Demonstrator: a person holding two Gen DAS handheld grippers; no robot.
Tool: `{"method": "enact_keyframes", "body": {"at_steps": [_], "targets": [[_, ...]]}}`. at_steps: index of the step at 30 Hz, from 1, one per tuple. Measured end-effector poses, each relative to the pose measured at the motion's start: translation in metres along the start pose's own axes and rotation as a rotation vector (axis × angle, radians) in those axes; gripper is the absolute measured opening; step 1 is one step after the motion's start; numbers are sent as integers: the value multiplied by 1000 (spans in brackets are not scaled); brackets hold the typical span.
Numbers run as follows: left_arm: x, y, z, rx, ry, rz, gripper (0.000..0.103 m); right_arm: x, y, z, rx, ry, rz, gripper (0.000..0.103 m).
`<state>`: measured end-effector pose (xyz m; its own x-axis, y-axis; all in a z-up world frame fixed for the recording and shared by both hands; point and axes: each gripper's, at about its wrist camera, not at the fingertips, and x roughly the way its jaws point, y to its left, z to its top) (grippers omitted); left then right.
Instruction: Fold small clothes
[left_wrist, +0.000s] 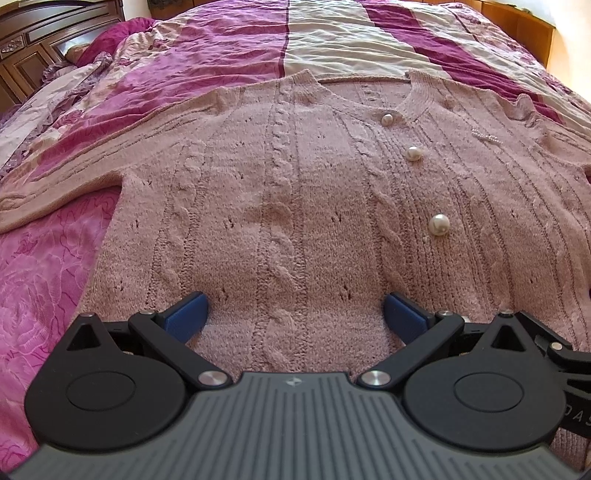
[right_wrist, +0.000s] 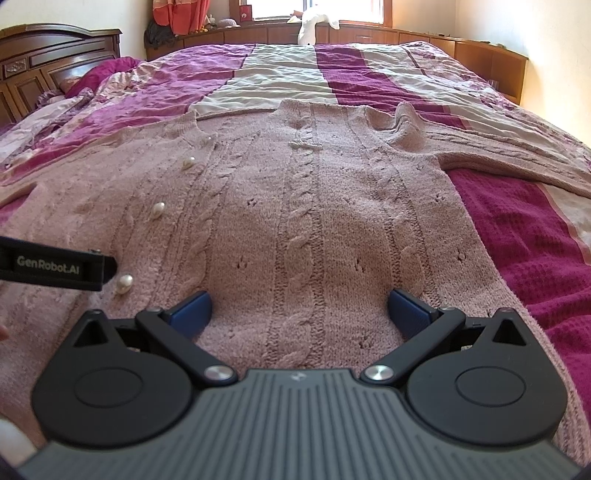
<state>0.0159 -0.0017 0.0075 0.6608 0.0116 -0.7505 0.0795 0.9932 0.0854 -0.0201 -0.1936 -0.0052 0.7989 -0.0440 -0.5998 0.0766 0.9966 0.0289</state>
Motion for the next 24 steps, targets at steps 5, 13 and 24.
{"method": "enact_keyframes", "body": {"at_steps": [5,13,24], "targets": [[-4,1,5,1,17,-1,103,-2,-5,6,19,19,29,103],[-14,7,24,-17,2,11,103,-12,-39,34,99,27,158,103],[-11,13,38,-66,24,-1,103,-3,-142,83,258,-76,35,103]]}}
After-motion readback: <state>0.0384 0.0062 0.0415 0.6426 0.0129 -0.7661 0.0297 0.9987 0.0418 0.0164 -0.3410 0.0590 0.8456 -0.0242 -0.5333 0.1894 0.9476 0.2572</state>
